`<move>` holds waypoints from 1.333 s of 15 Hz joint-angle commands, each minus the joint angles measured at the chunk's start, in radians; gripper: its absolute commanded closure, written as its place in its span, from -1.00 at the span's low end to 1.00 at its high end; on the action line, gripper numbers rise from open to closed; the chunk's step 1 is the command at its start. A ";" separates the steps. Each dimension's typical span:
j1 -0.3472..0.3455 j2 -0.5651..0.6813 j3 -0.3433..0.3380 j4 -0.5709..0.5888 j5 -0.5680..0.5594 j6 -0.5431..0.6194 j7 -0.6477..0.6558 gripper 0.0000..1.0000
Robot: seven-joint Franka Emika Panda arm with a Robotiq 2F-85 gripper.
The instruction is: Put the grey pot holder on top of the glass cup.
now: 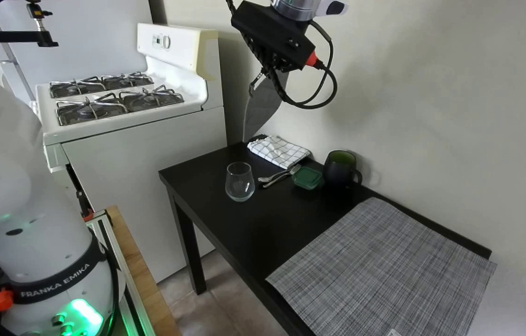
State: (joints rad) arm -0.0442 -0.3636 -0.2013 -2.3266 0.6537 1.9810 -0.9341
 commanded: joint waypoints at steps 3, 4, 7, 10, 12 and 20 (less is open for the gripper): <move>0.012 0.012 -0.030 -0.029 0.138 -0.063 -0.020 0.98; 0.003 0.013 -0.035 -0.040 0.156 -0.085 -0.007 0.98; -0.028 0.022 -0.043 -0.067 0.177 -0.132 0.025 0.98; -0.052 0.033 -0.054 -0.089 0.188 -0.182 0.039 0.98; -0.066 0.045 -0.058 -0.097 0.191 -0.216 0.046 0.98; -0.126 0.118 -0.070 -0.102 0.138 -0.306 0.040 0.98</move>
State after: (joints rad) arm -0.1410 -0.2701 -0.2686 -2.4228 0.8258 1.7044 -0.9015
